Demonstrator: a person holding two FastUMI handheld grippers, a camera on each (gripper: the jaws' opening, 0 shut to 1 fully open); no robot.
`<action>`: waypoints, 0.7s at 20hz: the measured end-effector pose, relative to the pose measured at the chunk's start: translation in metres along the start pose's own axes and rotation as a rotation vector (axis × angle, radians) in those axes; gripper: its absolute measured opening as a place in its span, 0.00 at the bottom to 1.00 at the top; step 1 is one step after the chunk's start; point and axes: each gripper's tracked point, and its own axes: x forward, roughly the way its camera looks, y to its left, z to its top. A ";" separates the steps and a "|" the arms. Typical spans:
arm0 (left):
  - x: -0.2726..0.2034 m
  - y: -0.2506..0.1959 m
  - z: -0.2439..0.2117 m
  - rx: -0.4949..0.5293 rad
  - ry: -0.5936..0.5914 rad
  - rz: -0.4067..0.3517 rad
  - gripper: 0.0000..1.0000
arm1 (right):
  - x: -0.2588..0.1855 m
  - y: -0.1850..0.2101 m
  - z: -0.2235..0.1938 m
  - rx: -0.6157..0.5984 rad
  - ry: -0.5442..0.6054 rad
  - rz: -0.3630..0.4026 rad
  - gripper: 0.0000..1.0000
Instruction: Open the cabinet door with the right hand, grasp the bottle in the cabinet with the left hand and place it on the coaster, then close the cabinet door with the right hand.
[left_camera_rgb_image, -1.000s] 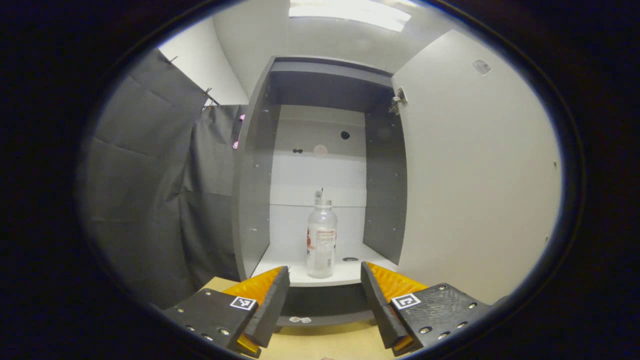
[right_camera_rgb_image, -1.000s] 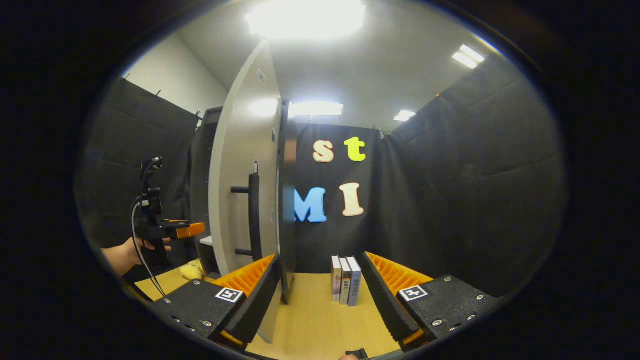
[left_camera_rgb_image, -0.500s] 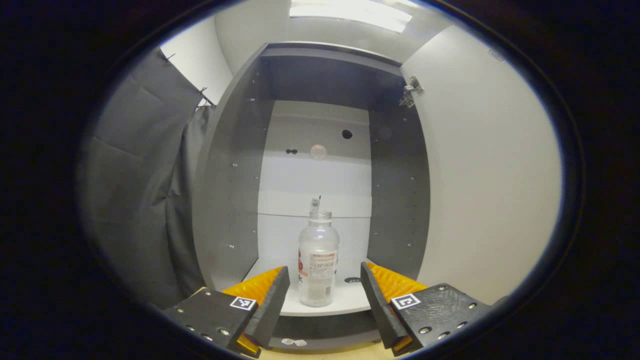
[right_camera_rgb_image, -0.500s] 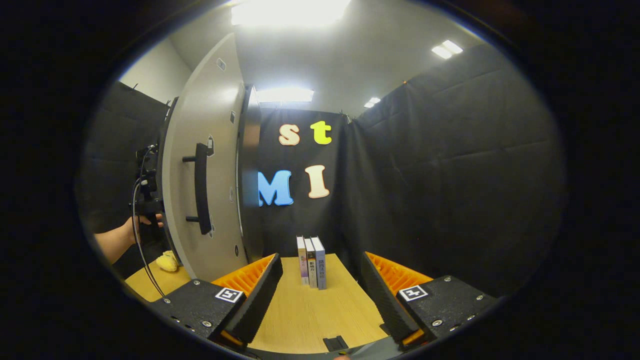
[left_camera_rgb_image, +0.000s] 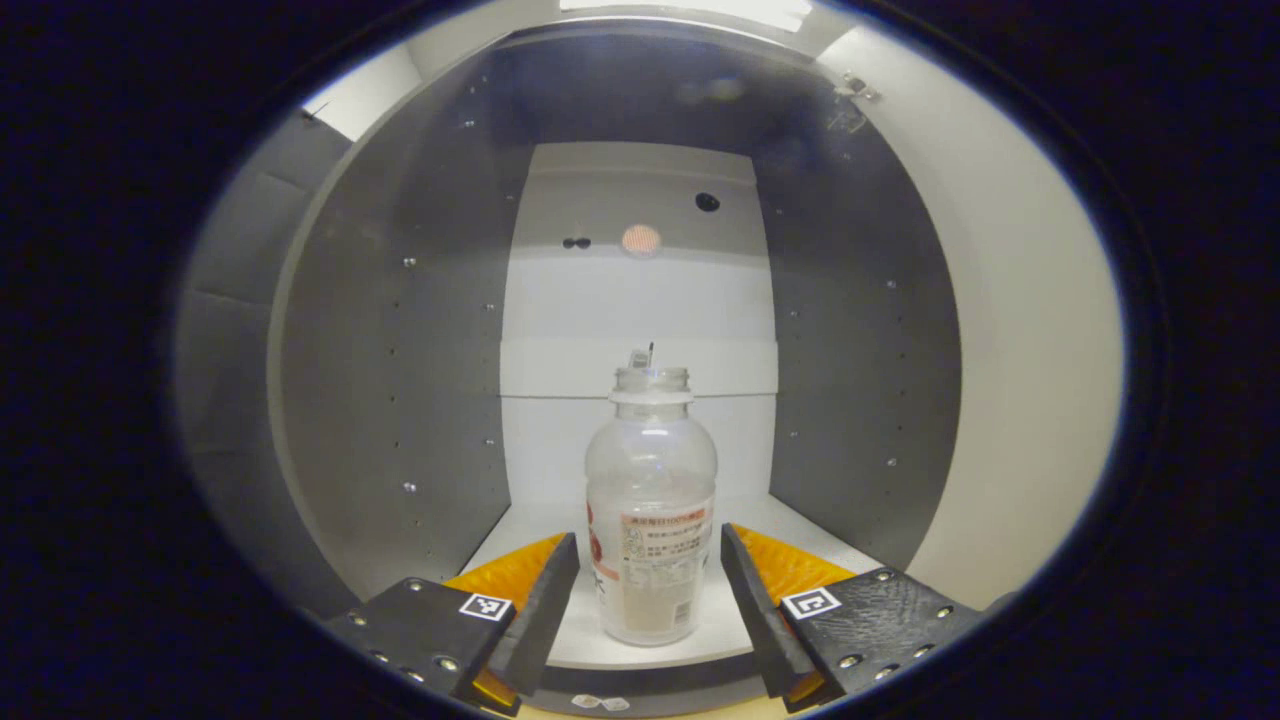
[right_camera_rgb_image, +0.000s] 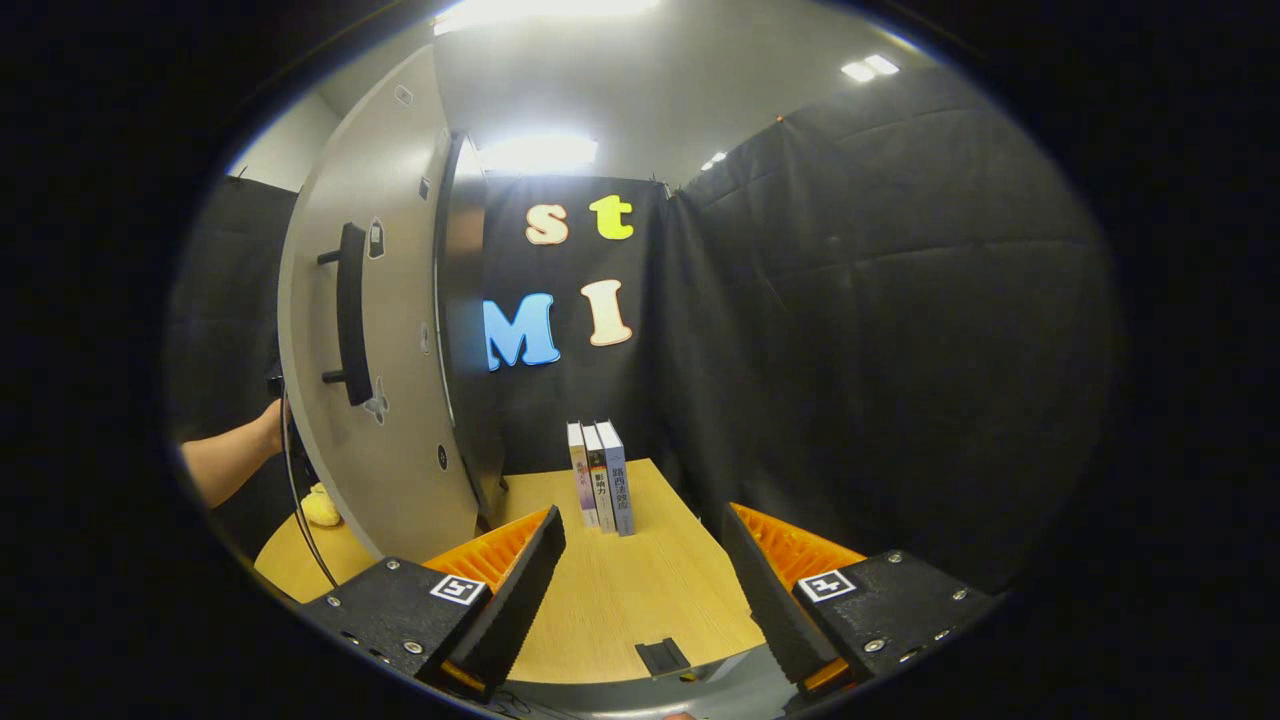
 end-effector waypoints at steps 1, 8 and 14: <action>-0.002 -0.005 0.000 0.005 0.001 -0.001 0.82 | 0.002 0.003 0.000 0.009 -0.001 0.010 0.98; -0.002 0.006 -0.004 -0.014 0.021 0.036 0.69 | 0.010 0.016 -0.001 0.006 -0.006 0.080 0.96; -0.026 0.014 0.009 -0.007 -0.029 0.067 0.69 | 0.017 0.019 -0.004 0.032 -0.028 0.152 0.96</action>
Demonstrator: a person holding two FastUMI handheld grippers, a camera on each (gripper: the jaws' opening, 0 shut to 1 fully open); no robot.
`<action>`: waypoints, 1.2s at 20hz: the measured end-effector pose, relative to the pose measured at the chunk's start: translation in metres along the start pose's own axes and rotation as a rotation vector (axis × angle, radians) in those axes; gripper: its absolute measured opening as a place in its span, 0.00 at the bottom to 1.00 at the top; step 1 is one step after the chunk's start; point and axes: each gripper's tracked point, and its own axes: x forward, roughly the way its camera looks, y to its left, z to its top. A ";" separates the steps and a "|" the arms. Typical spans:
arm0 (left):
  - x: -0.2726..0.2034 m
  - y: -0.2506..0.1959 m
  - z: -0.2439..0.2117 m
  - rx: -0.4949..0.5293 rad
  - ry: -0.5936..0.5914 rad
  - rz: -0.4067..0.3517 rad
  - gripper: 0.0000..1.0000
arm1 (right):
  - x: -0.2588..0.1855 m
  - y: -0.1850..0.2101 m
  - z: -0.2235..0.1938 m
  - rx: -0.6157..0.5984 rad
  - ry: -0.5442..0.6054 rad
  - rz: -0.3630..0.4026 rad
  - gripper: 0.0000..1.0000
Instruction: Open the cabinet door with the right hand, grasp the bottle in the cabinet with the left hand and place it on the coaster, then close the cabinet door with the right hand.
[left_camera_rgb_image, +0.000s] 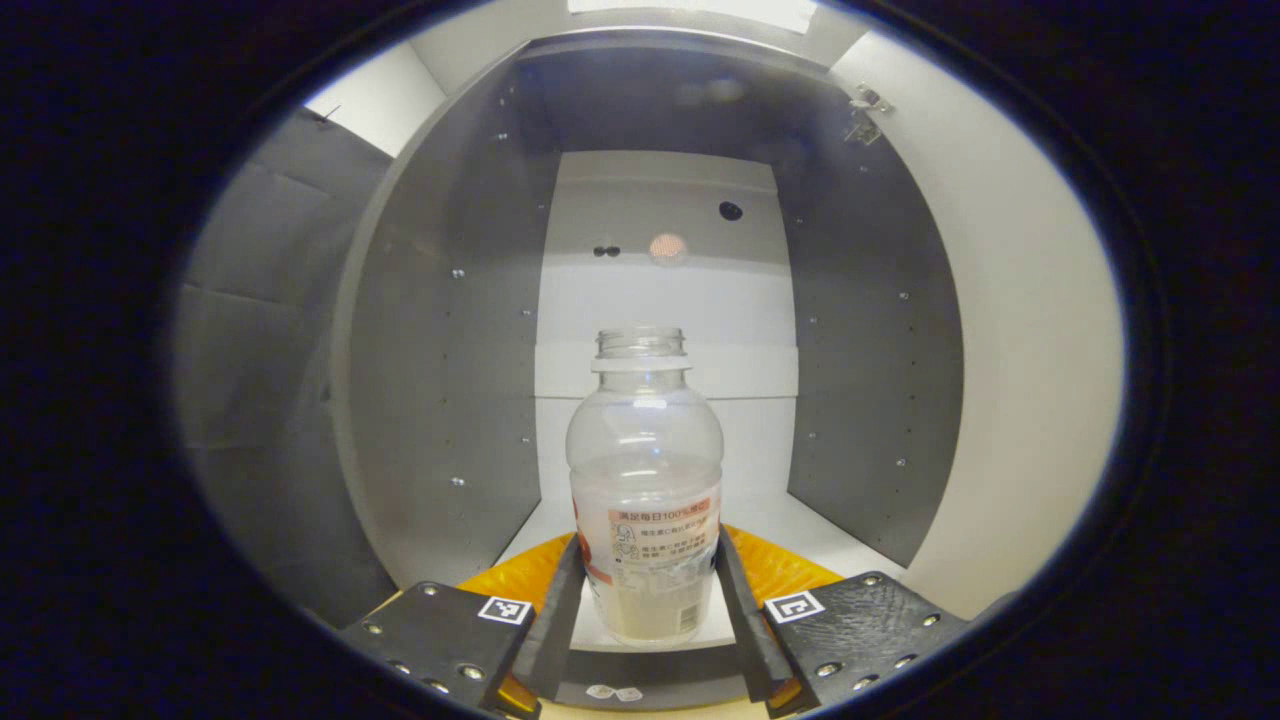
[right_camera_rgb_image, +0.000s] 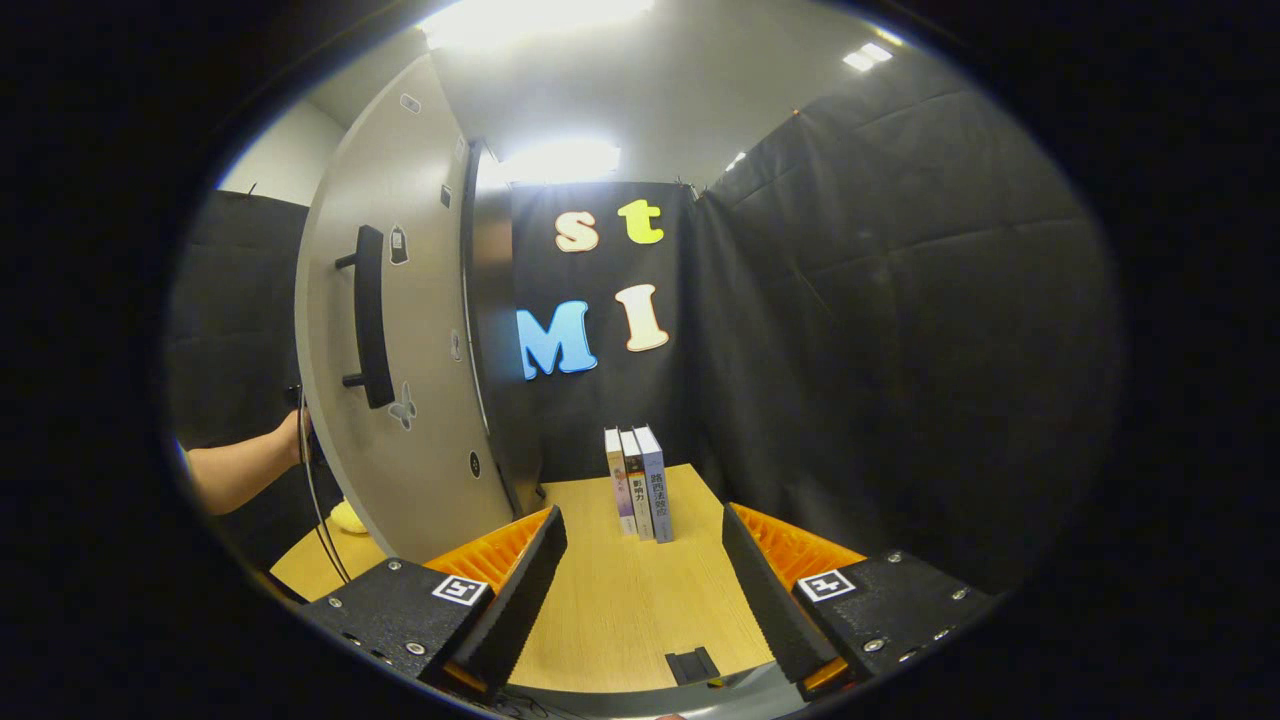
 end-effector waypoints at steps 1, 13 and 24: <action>-0.005 0.001 0.004 0.011 -0.013 0.004 0.63 | 0.001 0.001 0.000 0.009 0.001 0.008 0.98; -0.043 0.012 0.016 0.039 -0.079 -0.009 0.69 | -0.012 0.049 0.005 0.063 -0.037 0.021 0.95; -0.043 0.008 0.011 -0.018 -0.025 -0.056 0.70 | -0.044 0.056 -0.003 0.046 -0.064 -0.081 0.95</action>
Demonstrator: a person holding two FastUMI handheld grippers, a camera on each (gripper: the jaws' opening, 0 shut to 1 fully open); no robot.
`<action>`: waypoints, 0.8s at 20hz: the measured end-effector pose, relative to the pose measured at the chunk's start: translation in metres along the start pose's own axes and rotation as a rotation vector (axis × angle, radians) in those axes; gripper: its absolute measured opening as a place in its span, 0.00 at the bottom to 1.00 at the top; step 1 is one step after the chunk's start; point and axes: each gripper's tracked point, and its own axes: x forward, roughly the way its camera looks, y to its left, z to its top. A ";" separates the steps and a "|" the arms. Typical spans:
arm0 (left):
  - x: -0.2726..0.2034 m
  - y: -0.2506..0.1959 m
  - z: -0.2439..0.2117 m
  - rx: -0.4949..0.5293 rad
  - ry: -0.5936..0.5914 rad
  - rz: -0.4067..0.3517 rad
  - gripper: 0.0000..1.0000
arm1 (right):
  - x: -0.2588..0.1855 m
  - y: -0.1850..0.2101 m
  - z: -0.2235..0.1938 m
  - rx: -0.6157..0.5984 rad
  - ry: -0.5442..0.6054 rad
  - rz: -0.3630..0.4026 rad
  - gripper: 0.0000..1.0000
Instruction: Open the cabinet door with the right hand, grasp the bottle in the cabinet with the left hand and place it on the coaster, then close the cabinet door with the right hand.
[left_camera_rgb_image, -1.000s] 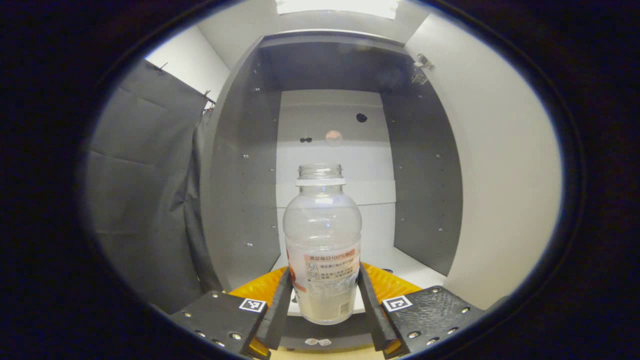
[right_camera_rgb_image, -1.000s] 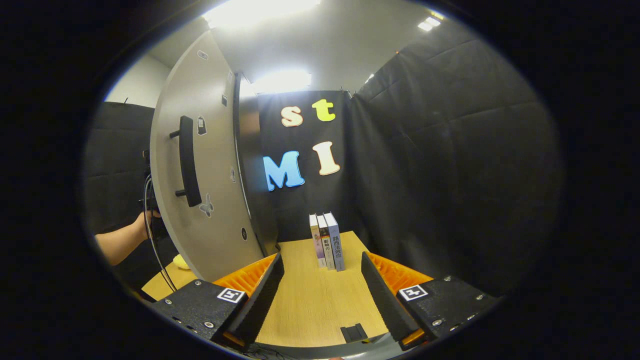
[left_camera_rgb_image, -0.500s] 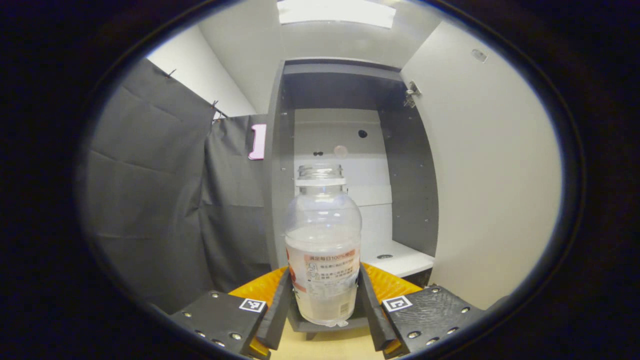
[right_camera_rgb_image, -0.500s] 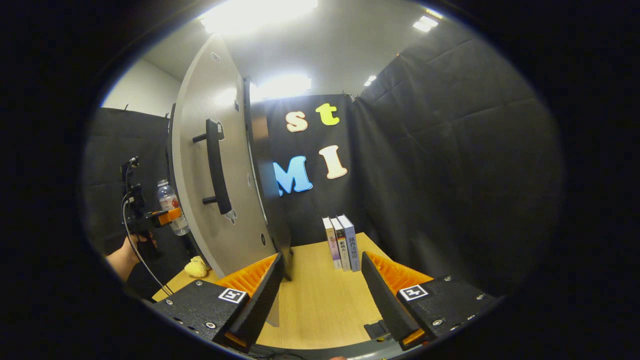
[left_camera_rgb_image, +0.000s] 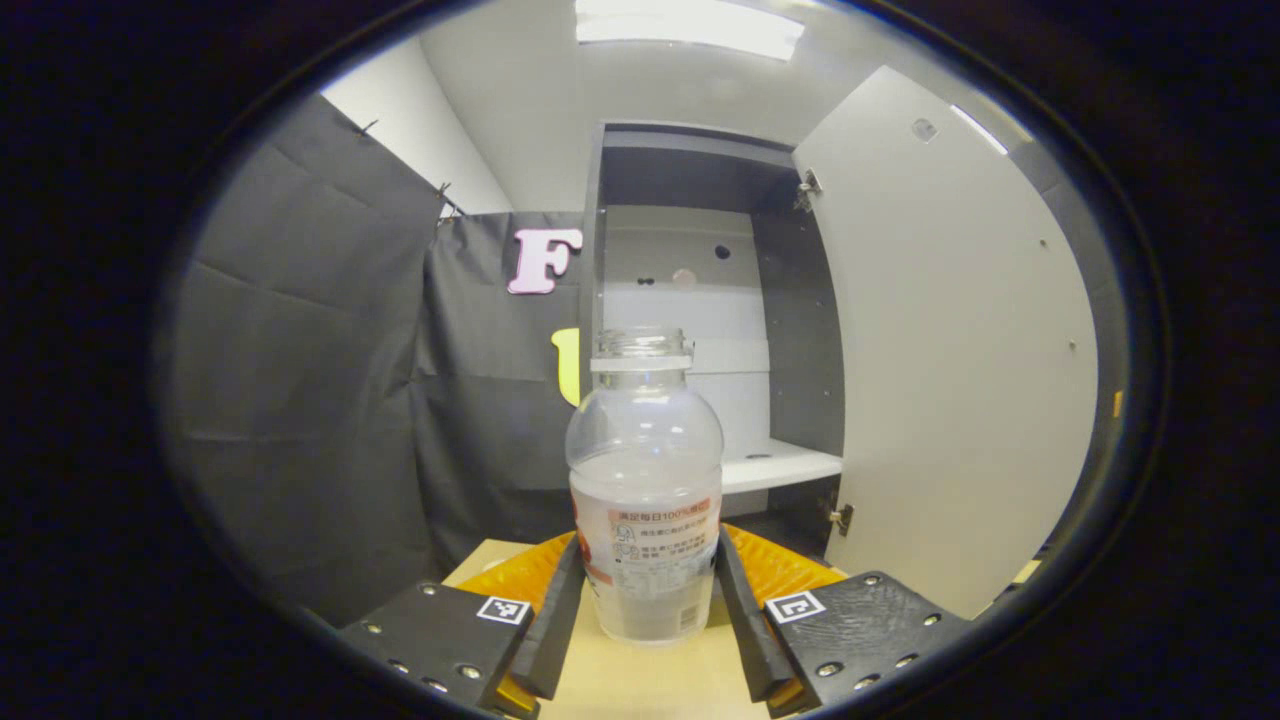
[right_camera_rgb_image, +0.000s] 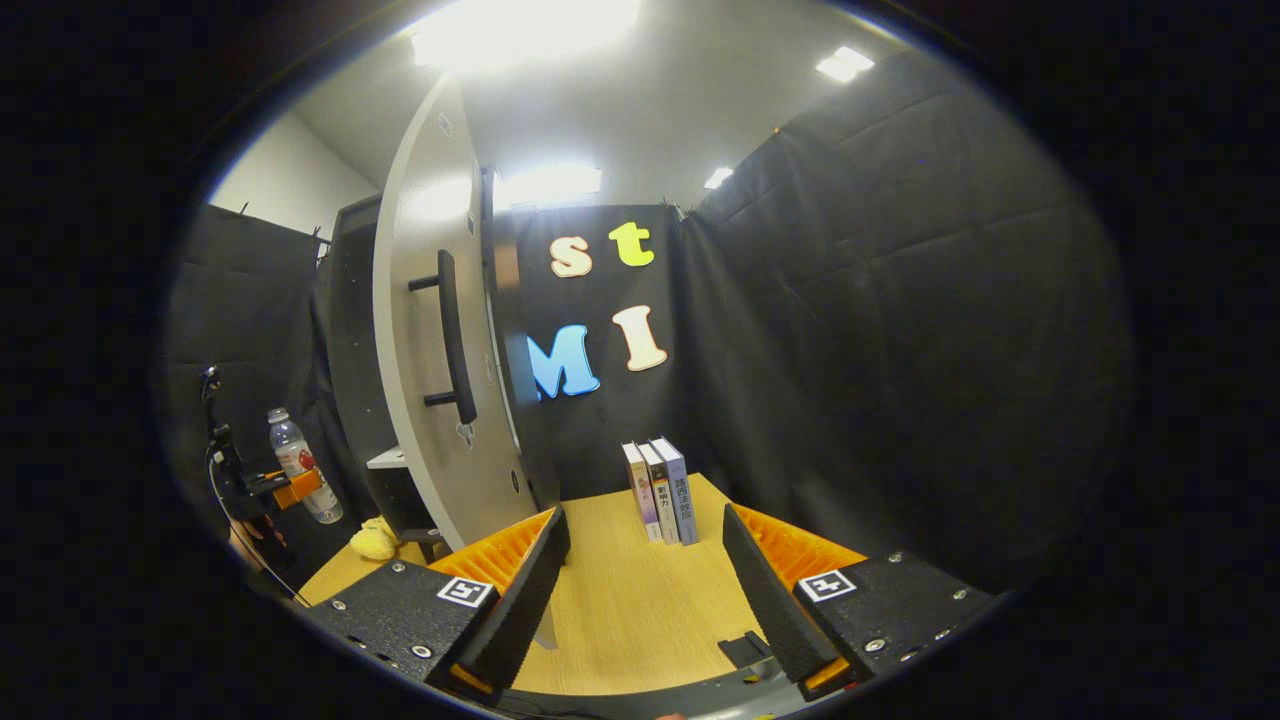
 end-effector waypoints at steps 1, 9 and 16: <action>-0.001 -0.001 0.000 -0.017 0.010 -0.013 0.70 | -0.003 0.000 0.000 0.001 -0.001 -0.002 0.95; 0.001 0.000 -0.007 -0.072 0.085 0.018 0.76 | -0.016 0.004 -0.019 -0.004 0.037 -0.001 0.95; 0.003 0.001 -0.014 -0.079 0.134 0.032 0.70 | -0.025 -0.004 -0.025 -0.026 0.045 -0.024 0.95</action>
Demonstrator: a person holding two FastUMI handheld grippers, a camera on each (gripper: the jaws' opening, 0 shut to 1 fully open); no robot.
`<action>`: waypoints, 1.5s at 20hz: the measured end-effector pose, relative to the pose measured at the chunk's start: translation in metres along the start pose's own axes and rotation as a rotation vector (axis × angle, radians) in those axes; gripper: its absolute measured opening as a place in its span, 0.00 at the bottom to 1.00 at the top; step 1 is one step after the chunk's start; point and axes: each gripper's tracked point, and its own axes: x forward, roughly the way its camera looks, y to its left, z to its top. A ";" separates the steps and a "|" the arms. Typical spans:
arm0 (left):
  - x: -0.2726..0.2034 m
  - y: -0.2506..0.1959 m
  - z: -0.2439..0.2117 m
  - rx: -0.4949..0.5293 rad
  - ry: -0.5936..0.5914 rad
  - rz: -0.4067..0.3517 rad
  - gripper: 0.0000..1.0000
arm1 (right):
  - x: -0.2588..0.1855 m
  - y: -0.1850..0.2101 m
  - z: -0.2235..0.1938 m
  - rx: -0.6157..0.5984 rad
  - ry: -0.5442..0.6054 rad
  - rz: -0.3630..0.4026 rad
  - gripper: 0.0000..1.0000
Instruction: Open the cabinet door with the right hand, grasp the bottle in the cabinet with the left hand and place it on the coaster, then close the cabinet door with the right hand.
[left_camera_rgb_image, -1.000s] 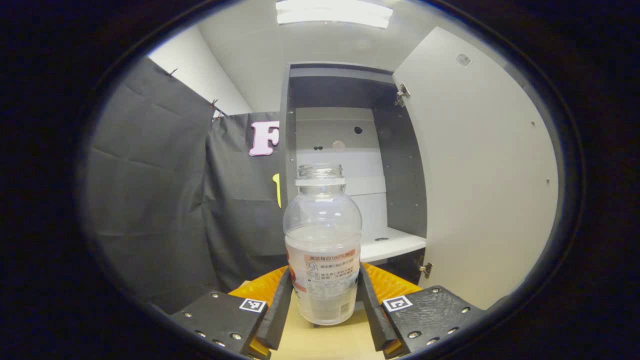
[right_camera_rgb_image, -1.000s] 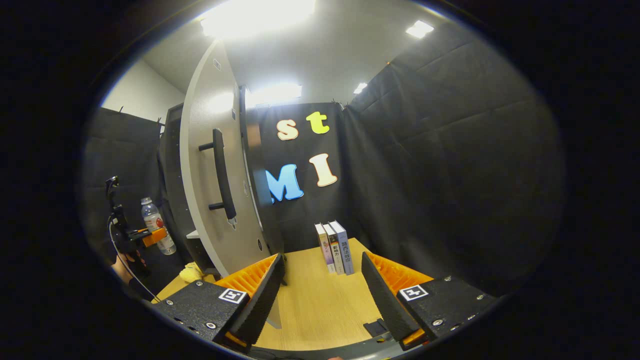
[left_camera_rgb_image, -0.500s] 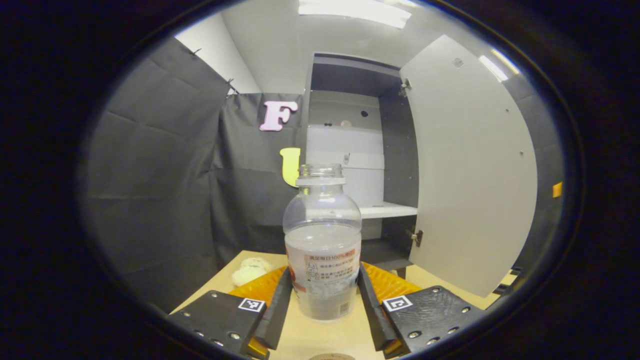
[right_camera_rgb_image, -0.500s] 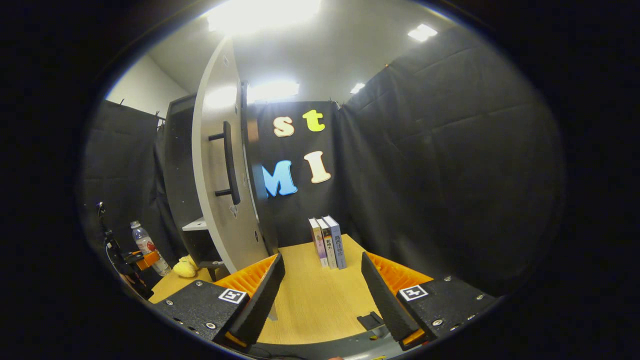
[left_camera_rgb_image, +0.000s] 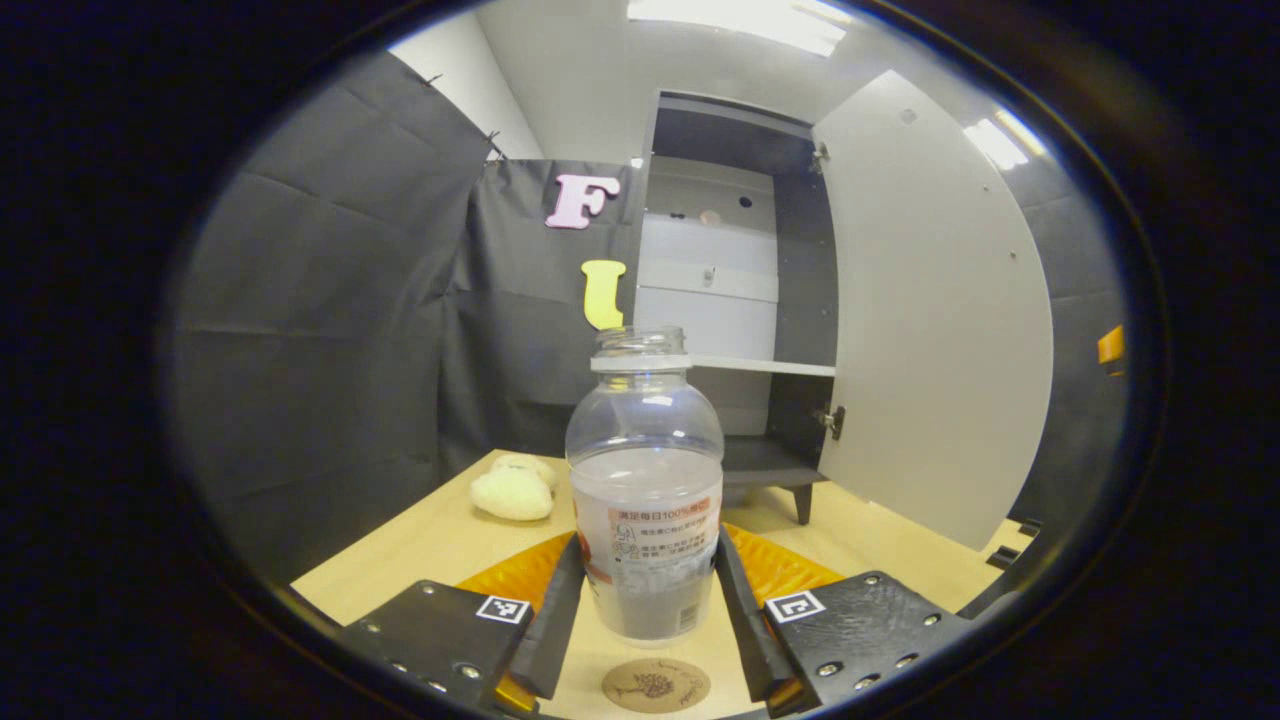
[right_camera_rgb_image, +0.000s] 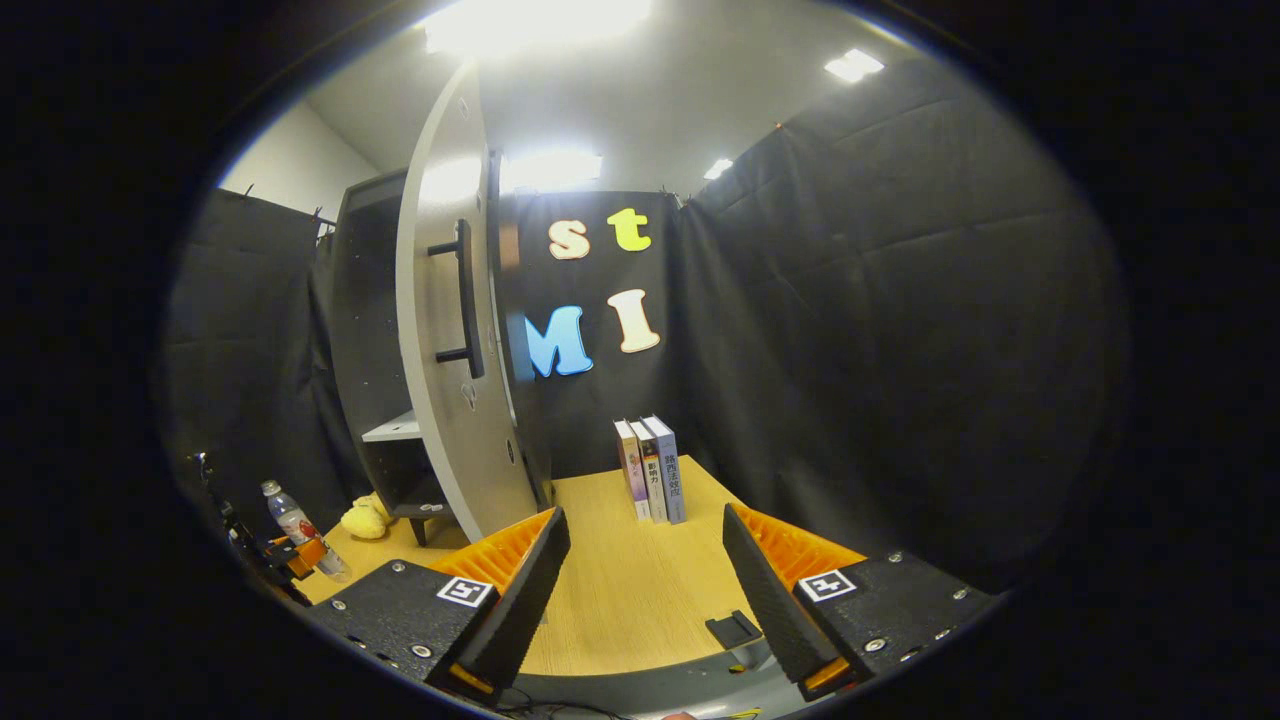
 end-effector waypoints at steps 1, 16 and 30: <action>0.000 0.001 -0.001 0.001 0.013 0.002 0.71 | -0.002 -0.002 -0.002 -0.007 0.005 -0.005 0.95; 0.003 0.003 -0.013 -0.004 0.097 0.020 0.71 | -0.014 -0.023 -0.022 -0.152 0.060 -0.099 0.95; 0.003 0.002 0.004 0.099 0.125 0.030 0.83 | -0.014 -0.014 -0.014 -0.160 0.063 -0.102 0.96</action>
